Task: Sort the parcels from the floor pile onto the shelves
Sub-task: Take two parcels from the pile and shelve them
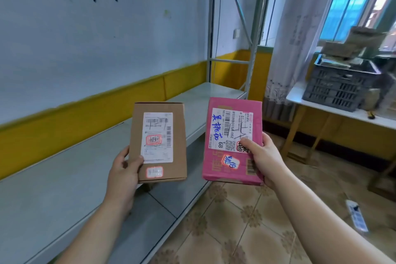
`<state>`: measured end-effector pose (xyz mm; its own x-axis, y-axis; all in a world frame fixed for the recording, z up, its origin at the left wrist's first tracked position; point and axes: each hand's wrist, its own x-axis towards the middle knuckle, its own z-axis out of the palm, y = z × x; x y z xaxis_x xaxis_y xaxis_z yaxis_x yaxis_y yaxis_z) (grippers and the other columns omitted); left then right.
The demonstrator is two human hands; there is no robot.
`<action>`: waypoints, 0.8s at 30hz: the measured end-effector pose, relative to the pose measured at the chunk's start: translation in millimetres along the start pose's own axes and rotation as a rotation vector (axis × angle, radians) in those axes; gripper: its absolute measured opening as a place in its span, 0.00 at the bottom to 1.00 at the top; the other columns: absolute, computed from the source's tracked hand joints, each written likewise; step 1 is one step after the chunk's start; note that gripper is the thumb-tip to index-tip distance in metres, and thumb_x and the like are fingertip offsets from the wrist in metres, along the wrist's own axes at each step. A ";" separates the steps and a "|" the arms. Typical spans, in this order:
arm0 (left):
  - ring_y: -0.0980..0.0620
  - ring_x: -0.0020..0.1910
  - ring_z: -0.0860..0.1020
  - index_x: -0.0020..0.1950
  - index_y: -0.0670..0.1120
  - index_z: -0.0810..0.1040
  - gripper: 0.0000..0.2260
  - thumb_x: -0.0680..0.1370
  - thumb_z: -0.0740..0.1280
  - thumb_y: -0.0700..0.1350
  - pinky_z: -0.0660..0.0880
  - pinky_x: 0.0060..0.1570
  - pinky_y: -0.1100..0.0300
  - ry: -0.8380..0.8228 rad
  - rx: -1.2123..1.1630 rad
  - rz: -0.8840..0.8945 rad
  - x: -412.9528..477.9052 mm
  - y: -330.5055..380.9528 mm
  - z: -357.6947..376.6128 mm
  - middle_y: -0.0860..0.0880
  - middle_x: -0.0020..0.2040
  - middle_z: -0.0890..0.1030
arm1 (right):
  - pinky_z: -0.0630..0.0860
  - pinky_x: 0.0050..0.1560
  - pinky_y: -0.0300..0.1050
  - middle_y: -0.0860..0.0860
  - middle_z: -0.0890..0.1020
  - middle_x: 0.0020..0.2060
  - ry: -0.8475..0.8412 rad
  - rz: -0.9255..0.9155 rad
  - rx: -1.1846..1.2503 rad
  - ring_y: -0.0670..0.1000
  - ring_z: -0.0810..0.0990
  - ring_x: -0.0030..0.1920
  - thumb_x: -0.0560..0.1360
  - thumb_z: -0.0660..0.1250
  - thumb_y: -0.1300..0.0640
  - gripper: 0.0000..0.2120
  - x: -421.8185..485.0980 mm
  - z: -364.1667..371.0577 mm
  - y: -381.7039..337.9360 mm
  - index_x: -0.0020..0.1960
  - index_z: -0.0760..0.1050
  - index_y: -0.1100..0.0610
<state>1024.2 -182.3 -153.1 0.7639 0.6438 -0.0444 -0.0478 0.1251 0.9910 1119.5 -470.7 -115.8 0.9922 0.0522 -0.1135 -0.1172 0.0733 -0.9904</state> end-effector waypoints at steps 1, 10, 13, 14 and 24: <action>0.46 0.49 0.83 0.71 0.53 0.68 0.20 0.80 0.64 0.40 0.79 0.51 0.48 0.022 -0.015 -0.001 11.0 -2.9 15.3 0.48 0.54 0.82 | 0.82 0.35 0.48 0.52 0.86 0.48 -0.005 -0.001 0.005 0.55 0.87 0.40 0.77 0.72 0.56 0.21 21.2 -7.6 -1.1 0.66 0.69 0.52; 0.46 0.49 0.82 0.73 0.50 0.67 0.22 0.80 0.64 0.38 0.78 0.51 0.49 0.220 -0.025 -0.049 90.6 -18.6 96.9 0.46 0.56 0.82 | 0.82 0.40 0.52 0.52 0.86 0.49 -0.177 0.084 -0.053 0.55 0.87 0.41 0.76 0.72 0.55 0.24 185.9 -15.7 -10.6 0.69 0.68 0.52; 0.46 0.49 0.83 0.72 0.52 0.68 0.22 0.79 0.64 0.39 0.79 0.49 0.50 0.291 0.009 -0.062 111.5 -25.0 93.7 0.48 0.54 0.82 | 0.81 0.35 0.47 0.52 0.85 0.49 -0.253 0.118 -0.091 0.54 0.87 0.39 0.77 0.71 0.56 0.22 223.6 13.0 -3.6 0.67 0.67 0.52; 0.46 0.49 0.83 0.71 0.52 0.69 0.21 0.79 0.65 0.39 0.79 0.51 0.48 0.309 0.025 -0.067 120.0 -28.9 90.9 0.47 0.55 0.82 | 0.81 0.34 0.47 0.52 0.85 0.49 -0.279 0.134 -0.105 0.54 0.87 0.39 0.77 0.71 0.57 0.21 236.0 24.8 0.9 0.67 0.67 0.52; 0.45 0.49 0.83 0.69 0.53 0.71 0.19 0.80 0.65 0.40 0.79 0.52 0.45 0.446 0.051 -0.167 226.7 -75.2 58.5 0.48 0.55 0.82 | 0.83 0.38 0.51 0.55 0.84 0.51 -0.565 0.230 -0.301 0.56 0.87 0.39 0.76 0.72 0.58 0.27 351.0 164.9 33.2 0.71 0.63 0.54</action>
<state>1238.6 -89.9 -230.3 0.4071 0.8807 -0.2420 0.0922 0.2240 0.9702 1456.8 -285.7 -175.5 0.7591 0.5513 -0.3462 -0.2239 -0.2783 -0.9340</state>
